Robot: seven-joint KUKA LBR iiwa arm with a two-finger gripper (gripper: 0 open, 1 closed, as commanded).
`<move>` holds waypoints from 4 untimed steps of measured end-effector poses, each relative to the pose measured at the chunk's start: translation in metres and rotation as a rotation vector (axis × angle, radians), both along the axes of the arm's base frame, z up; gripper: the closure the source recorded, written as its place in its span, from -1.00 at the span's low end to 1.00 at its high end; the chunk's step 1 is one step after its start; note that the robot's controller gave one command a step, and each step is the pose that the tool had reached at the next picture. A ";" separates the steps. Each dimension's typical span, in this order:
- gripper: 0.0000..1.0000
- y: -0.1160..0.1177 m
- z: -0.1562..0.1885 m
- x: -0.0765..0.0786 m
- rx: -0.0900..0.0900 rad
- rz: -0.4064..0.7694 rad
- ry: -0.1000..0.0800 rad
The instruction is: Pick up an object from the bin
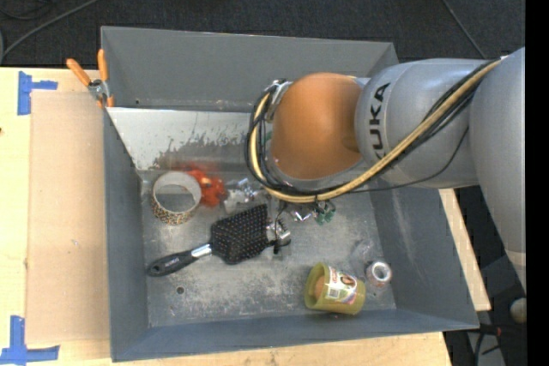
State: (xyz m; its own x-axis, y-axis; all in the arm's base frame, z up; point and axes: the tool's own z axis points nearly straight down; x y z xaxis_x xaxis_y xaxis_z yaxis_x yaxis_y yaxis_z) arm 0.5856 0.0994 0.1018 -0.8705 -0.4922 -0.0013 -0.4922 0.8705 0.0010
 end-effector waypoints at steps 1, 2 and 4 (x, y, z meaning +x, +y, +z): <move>-1.00 -0.001 -0.026 0.008 0.000 -0.009 0.001; 1.00 0.021 -0.025 0.014 -0.005 0.341 -0.012; 1.00 0.022 0.008 0.010 -0.002 0.339 -0.004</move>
Offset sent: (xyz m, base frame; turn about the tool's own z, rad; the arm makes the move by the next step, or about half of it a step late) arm 0.0096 0.0237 -0.0318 -0.3478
